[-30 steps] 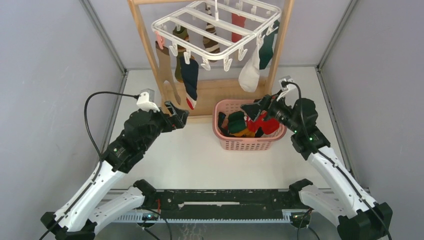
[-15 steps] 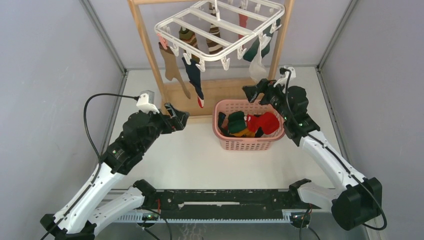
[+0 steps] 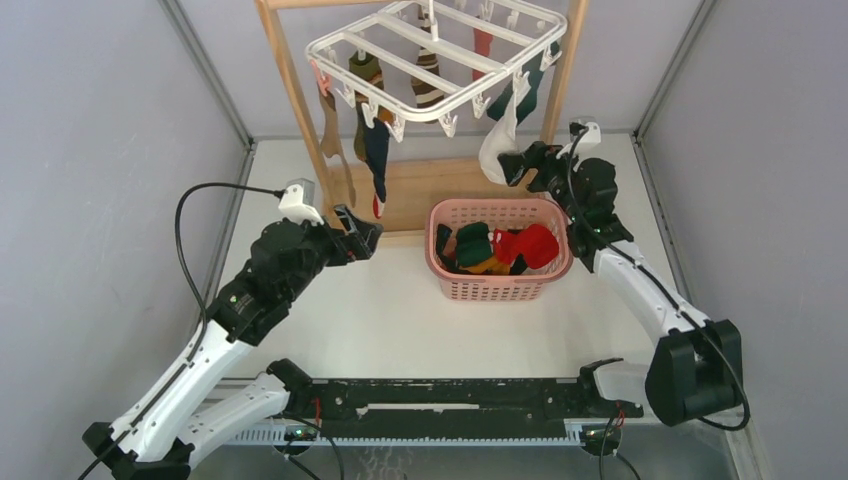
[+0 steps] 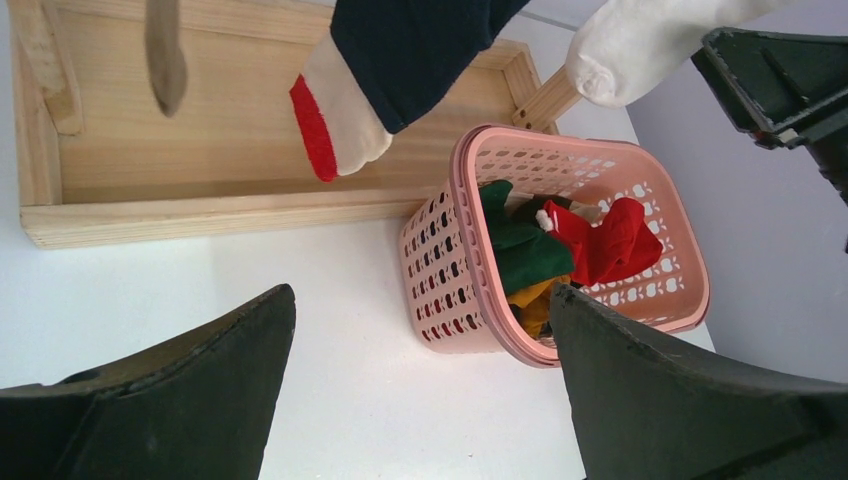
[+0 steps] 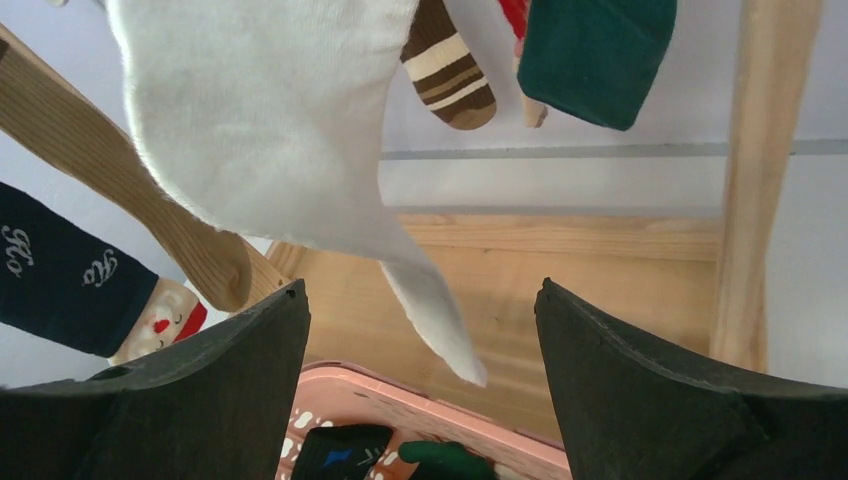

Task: Remove the socks clipped to the hanger
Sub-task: Remove the sock from the hanger.

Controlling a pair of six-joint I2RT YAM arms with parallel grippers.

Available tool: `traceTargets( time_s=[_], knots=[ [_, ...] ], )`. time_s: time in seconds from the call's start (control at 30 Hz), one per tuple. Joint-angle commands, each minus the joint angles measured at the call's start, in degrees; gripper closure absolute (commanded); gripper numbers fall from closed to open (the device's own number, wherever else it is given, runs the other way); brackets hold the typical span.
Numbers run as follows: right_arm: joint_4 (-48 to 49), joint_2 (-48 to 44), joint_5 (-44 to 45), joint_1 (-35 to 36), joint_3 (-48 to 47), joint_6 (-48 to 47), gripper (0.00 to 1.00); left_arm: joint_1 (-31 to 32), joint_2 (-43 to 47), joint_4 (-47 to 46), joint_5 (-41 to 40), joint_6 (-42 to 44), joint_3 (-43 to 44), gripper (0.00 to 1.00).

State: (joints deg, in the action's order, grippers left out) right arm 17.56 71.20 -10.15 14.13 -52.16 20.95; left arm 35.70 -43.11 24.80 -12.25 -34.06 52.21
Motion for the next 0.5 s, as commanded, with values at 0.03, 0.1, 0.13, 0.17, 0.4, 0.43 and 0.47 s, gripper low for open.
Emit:
traceTargets(
  time_s=[0.03,0.1,0.13,0.17,0.4,0.43,0.47],
  knots=[
    [9.0,4.3,-6.3,-0.1,-3.4,0.9,0.1,-0.3,-0.7,-3.2,1.7,1.0,-0.3,0.0],
    [10.4,6.2,-6.8,-0.2,-4.0,1.3,0.11,-0.3,-0.7,-3.3,1.9,0.9,-0.3,0.0],
    [11.1,7.0,-7.2,-0.2,-4.3,1.5,0.12,-0.3,-0.7,-3.3,2.0,0.9,-0.3,0.0],
    [11.4,7.7,-7.5,-0.2,-4.5,1.7,0.14,-0.3,-0.6,-3.3,2.1,0.9,-0.3,0.0],
    [11.8,8.9,-8.7,-0.1,-5.0,2.7,0.37,-0.3,-0.1,-3.0,2.1,1.1,-0.4,0.0],
    [11.6,8.8,-8.5,0.0,-4.9,2.7,0.41,-0.3,0.0,-3.0,2.1,1.0,-0.5,0.0],
    [11.4,8.5,-8.3,0.0,-4.9,2.8,0.44,-0.3,0.1,-3.0,2.2,1.0,-0.5,0.0]
  ],
)
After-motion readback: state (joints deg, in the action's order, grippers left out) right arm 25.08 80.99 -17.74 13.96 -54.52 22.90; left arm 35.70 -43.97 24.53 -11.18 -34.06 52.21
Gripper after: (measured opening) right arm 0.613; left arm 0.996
